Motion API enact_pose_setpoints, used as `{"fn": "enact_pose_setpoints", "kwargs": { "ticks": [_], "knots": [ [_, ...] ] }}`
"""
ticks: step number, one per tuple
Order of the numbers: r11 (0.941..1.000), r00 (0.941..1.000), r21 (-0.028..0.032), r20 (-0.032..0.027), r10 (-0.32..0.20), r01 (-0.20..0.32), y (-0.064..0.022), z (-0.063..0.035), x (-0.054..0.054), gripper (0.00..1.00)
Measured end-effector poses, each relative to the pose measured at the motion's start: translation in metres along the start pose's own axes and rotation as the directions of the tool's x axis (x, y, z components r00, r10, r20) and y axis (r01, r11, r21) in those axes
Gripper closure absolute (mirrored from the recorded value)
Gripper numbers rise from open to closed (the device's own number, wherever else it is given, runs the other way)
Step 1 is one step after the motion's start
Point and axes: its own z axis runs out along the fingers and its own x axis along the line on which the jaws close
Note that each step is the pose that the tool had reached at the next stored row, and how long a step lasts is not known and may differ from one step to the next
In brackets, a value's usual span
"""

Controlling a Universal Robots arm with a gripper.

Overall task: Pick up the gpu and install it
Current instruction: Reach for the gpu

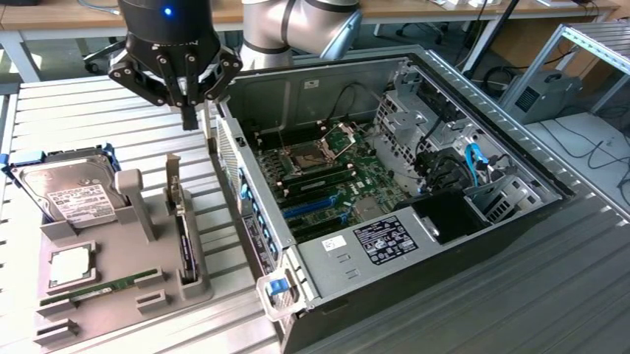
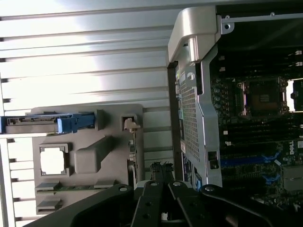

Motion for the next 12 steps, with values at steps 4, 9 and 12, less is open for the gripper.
{"fn": "enact_pose_setpoints", "kwargs": {
  "ticks": [4,9,12],
  "knots": [
    [1.0,1.0,0.0,0.0,0.0,0.0,-0.0041,-0.0002,-0.0001,0.89],
    [1.0,1.0,0.0,0.0,0.0,0.0,-0.0083,-0.0002,-0.0002,0.89],
    [1.0,1.0,0.0,0.0,0.0,0.0,-0.0105,-0.0003,-0.0003,0.89]
  ]
}}
